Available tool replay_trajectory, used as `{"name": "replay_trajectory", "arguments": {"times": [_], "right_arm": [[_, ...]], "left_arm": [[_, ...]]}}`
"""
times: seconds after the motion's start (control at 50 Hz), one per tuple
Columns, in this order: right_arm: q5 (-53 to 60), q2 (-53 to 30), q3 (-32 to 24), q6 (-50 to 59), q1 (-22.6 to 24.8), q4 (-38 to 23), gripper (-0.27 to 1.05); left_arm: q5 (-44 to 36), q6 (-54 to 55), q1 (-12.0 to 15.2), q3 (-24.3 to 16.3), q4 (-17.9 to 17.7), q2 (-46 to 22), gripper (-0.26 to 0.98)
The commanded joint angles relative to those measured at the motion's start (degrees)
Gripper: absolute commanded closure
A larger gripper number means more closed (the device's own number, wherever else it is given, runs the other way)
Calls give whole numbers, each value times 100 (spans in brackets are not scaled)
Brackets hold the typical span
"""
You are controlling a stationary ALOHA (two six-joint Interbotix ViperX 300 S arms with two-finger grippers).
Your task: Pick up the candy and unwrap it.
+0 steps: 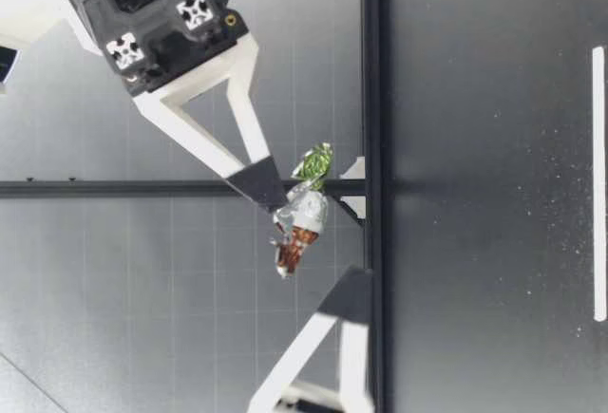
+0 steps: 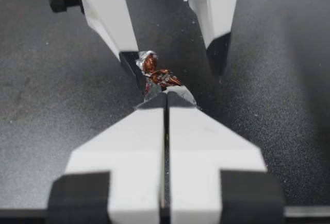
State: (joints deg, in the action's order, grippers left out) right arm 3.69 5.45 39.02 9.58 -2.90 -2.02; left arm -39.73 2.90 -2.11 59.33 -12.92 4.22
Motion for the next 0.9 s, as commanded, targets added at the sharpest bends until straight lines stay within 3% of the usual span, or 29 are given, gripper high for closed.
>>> {"name": "replay_trajectory", "arguments": {"times": [0.0,0.3,0.4,0.62,0.88], "right_arm": [[62,105,-53,-18,-53,9,94],[62,123,35,-88,-53,-35,87],[62,149,62,-79,-53,-35,76],[70,185,167,-62,-44,-35,31],[211,352,343,-35,-44,-35,31]], "left_arm": [[-35,-62,18,-9,26,237,14],[-35,-308,18,-44,35,492,16],[-35,-316,18,-35,35,510,24],[-35,-325,18,-9,35,624,44],[-35,-334,18,53,35,817,45]]}}
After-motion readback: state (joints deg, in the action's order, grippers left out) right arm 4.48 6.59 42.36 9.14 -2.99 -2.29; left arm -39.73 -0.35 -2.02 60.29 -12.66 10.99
